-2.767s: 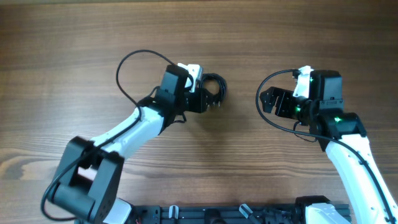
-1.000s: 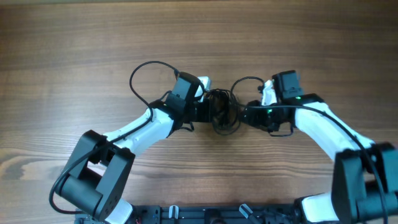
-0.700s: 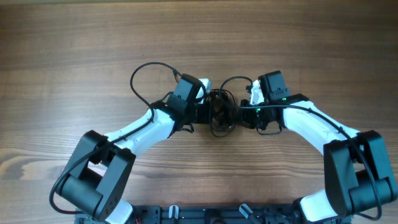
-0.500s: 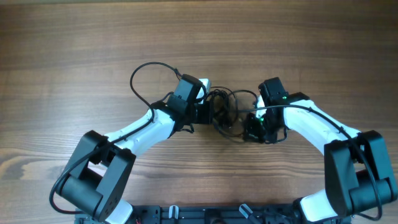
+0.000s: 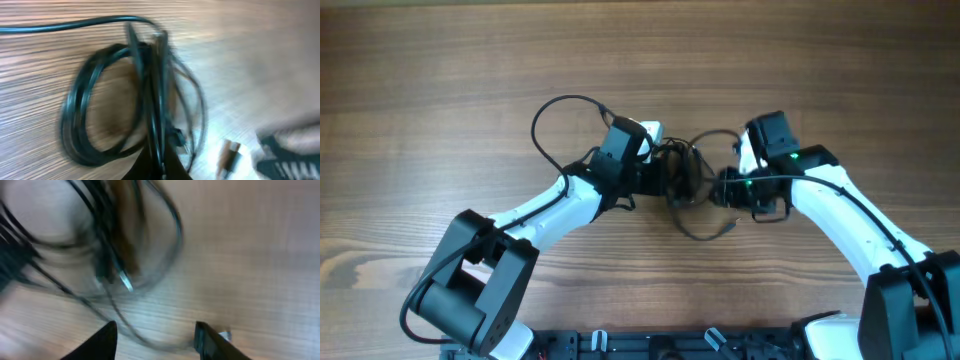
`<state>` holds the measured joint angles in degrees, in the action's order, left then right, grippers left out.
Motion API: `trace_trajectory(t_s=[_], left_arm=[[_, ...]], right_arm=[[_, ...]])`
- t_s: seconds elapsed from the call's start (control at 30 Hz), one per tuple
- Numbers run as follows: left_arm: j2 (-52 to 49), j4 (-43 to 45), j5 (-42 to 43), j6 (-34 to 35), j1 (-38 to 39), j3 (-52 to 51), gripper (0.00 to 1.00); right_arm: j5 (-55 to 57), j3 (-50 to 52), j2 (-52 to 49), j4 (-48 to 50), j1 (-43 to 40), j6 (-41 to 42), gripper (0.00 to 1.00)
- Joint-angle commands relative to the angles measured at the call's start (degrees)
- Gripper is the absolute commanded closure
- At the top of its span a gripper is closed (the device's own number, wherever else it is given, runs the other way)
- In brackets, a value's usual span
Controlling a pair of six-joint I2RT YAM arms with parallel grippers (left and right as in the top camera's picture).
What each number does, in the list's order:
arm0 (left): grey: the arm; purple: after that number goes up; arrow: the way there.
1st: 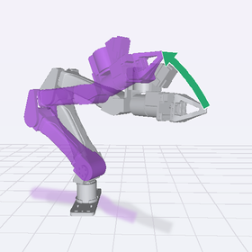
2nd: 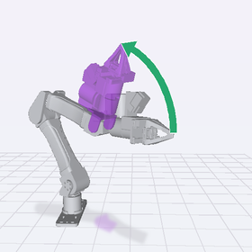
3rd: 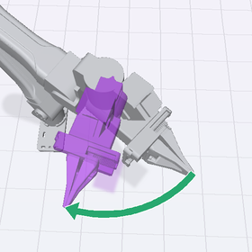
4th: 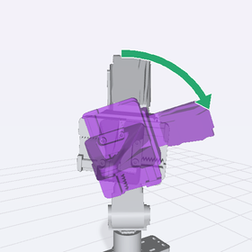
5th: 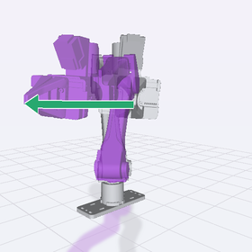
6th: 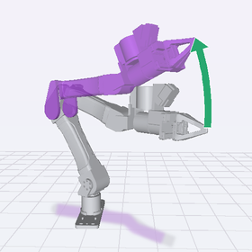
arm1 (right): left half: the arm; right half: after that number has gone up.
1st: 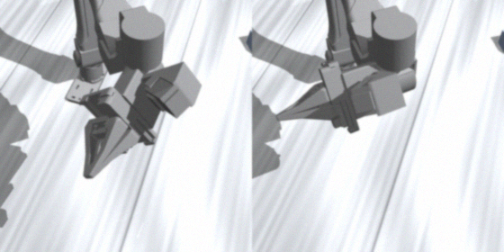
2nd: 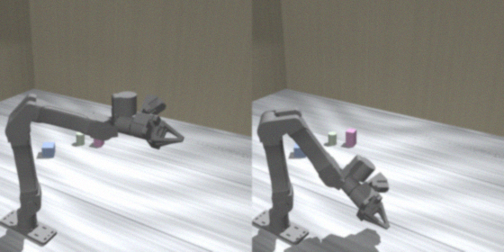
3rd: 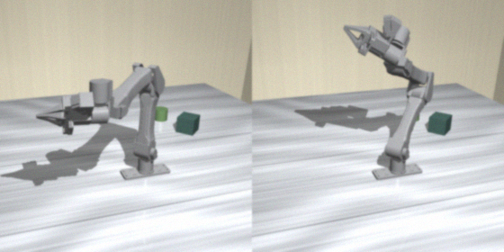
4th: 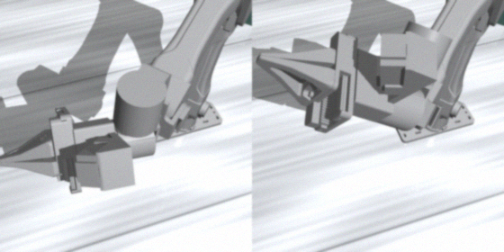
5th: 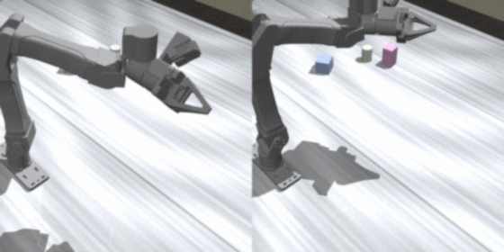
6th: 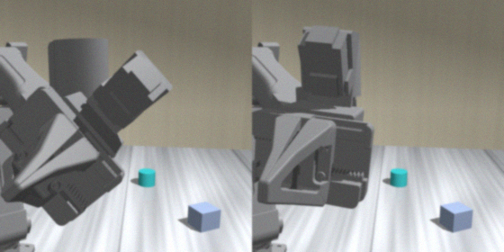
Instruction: Untangle cables
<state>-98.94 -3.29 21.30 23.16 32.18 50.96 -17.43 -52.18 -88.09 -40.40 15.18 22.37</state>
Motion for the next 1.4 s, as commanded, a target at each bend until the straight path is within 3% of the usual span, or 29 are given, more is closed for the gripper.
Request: trace_trajectory(t_s=[0.0, 0.07, 0.17, 0.43, 0.6, 0.63, 0.67, 0.73, 0.77, 0.87, 0.97, 1.1, 1.3, 1.37], left_arm=[[1.57, 2.27, 14.01, -6.27, -0.7, 0.07, 0.96], [2.89, 2.23, 18.49, -7.74, -2.27, 0.07, 0.96], [4.55, 2.27, 28.04, -9.49, -5.38, 0.07, 0.96], [4.55, 2.73, 41.31, -11.04, -5.68, 0.07, 0.96], [4.55, 3.58, 43.41, -11.08, -5.79, 0.07, 0.96], [4.55, 3.54, 40.09, -10.97, -6.12, 0.07, 0.95], [4.55, 2.67, 33.68, -10.95, -6.56, 0.07, 0.87], [4.55, -0.07, 21.03, -10.75, -6.93, 0.07, 0.51], [4.55, -1.64, 15.98, -10.75, -6.93, 0.07, 0.41], [4.55, -6.56, 0.59, -10.19, -6.93, 0.07, 0.4], [4.28, -9.4, -14.53, -4.0, -6.97, 0.04, 0.38], [4.22, -10.43, -26.51, 4.96, -6.97, 0.04, 0.36], [4.22, -0.72, -27.32, 7.37, -8.41, 0.04, 0.28], [4.22, 6.12, -20.94, 7.28, -10.14, 0.04, 0.19]], right_arm=[[1.97, -1.18, 0.98, 7.78, -0.15, -1.38, 0.48], [1.95, -1.18, 0.98, 12.92, -0.15, -1.55, 0.44], [-1.99, -1.16, 0.94, 14.16, -0.15, -6.08, 0.27], [-7.41, -1.16, 0.94, 19.02, -0.15, -5.9, 0.29], [-15.28, -1.16, 0.94, 21.35, -0.15, -5.92, 0.39], [-15.78, -1.14, 0.94, 20.52, -0.13, -5.92, 0.39], [-14.73, -1.01, 0.94, 18.78, -0.15, -5.97, 0.39], [-8.2, -0.94, 0.94, 14.93, -0.15, -5.64, 0.42], [-4.94, -0.94, 0.94, 13.03, -0.15, -5.51, 0.42], [5.95, -0.94, 0.94, 7.56, -0.15, -0.92, 0.41], [9.11, -0.94, 0.94, 5.77, -0.15, 0.57, 0.41], [10.45, -0.94, 0.94, 4.66, -0.15, 0.76, 0.41], [12.76, -0.94, 0.94, 3.17, -0.15, 2.21, 0.42], [12.76, -0.94, 0.94, 3.19, -0.15, 2.21, 0.41]])
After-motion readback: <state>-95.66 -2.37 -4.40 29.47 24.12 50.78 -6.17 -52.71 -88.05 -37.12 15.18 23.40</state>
